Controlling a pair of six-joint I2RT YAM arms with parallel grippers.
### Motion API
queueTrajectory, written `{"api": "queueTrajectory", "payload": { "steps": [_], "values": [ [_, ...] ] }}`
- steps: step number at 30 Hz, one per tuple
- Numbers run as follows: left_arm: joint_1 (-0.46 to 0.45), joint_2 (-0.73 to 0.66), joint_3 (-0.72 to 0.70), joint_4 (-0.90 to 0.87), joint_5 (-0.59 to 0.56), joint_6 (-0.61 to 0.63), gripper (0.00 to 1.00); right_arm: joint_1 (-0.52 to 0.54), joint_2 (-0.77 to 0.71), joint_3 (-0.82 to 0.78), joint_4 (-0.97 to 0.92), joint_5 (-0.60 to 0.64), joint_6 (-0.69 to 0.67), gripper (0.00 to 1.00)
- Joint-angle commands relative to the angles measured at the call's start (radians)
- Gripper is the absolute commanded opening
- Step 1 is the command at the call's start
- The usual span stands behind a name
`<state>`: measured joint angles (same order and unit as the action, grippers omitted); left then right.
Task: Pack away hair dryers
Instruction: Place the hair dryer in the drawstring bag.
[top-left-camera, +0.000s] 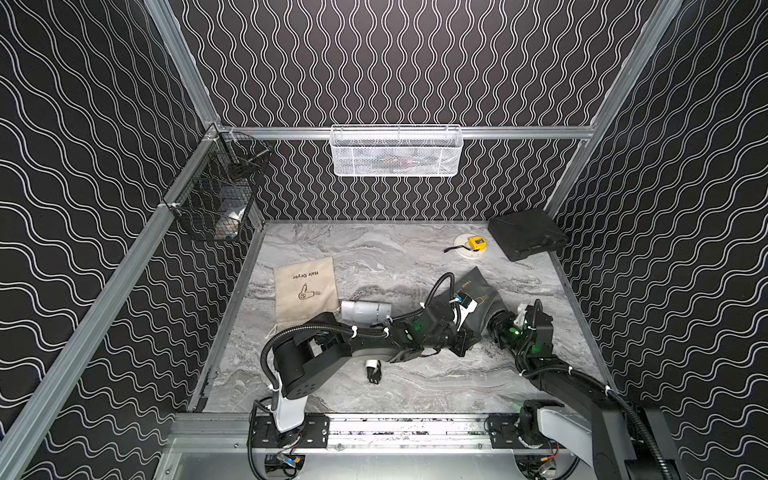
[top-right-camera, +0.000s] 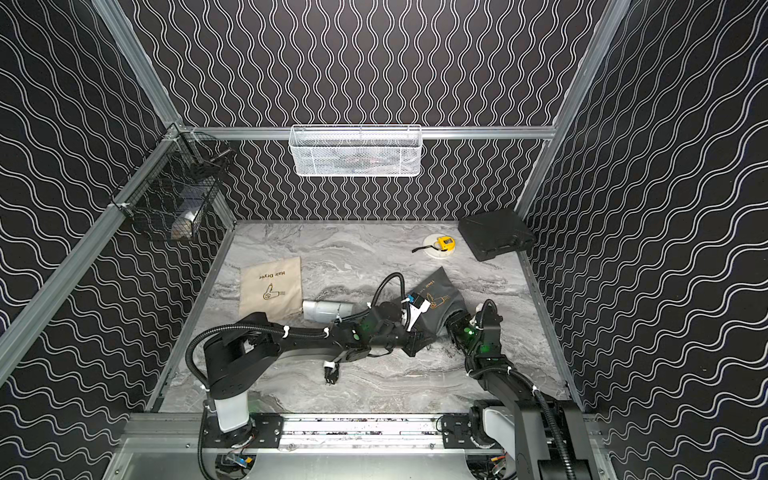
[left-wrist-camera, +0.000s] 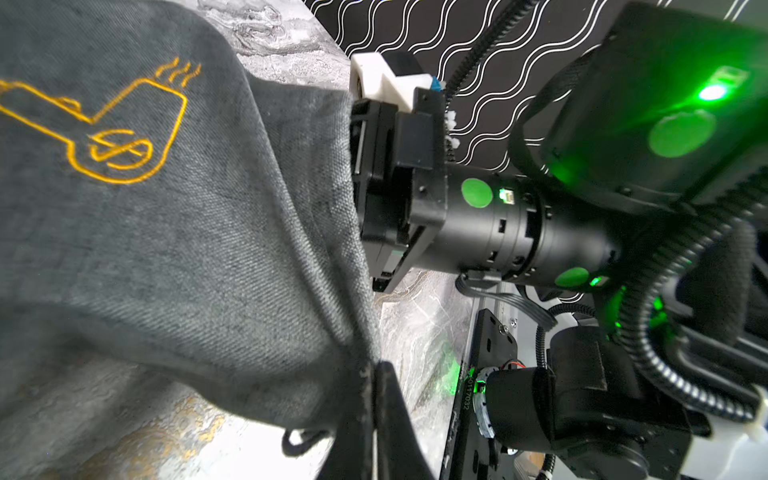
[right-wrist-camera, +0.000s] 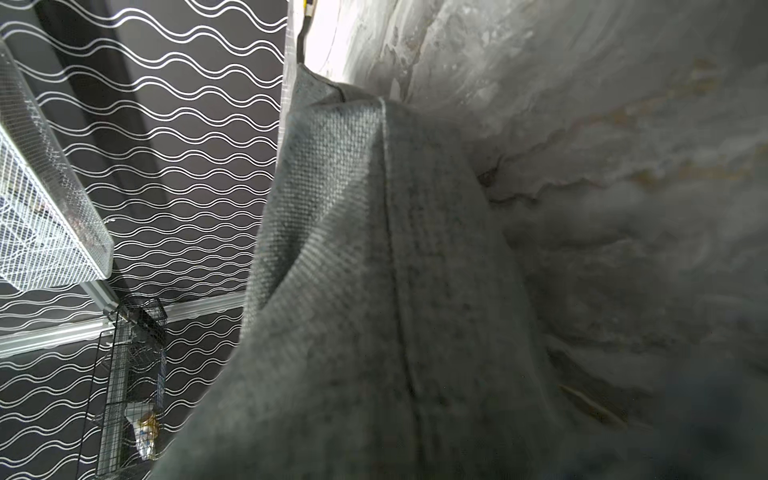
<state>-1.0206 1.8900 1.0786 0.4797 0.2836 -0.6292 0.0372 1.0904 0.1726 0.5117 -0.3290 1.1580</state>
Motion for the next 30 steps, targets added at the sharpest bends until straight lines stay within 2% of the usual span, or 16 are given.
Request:
{"api": "queueTrajectory", "payload": {
  "steps": [1, 7, 16, 18, 21, 29, 30],
  "values": [
    [-0.007, 0.002, -0.002, 0.066, 0.081, -0.052, 0.00, 0.026, -0.002, 0.008, 0.133, 0.105, -0.001, 0.00],
    [0.003, -0.020, 0.002, 0.016, 0.043, -0.034, 0.00, 0.059, 0.007, -0.025, 0.175, 0.145, -0.009, 0.00],
    [0.043, -0.025, 0.006, 0.016, 0.048, -0.061, 0.00, 0.099, 0.066, -0.028, 0.225, 0.129, -0.035, 0.01],
    [0.053, -0.033, -0.007, 0.020, 0.042, -0.061, 0.00, 0.099, 0.071, -0.035, 0.226, 0.127, -0.031, 0.13],
    [0.073, -0.043, -0.029, 0.022, 0.036, -0.064, 0.00, 0.099, 0.065, -0.047, 0.214, 0.124, -0.025, 0.23],
    [0.104, -0.059, -0.023, -0.060, 0.011, -0.010, 0.00, 0.099, 0.031, -0.005, 0.046, 0.072, -0.053, 0.57],
    [0.108, -0.062, -0.023, -0.069, 0.008, -0.005, 0.00, 0.099, 0.023, 0.002, 0.018, 0.068, -0.061, 0.65]
  ]
}}
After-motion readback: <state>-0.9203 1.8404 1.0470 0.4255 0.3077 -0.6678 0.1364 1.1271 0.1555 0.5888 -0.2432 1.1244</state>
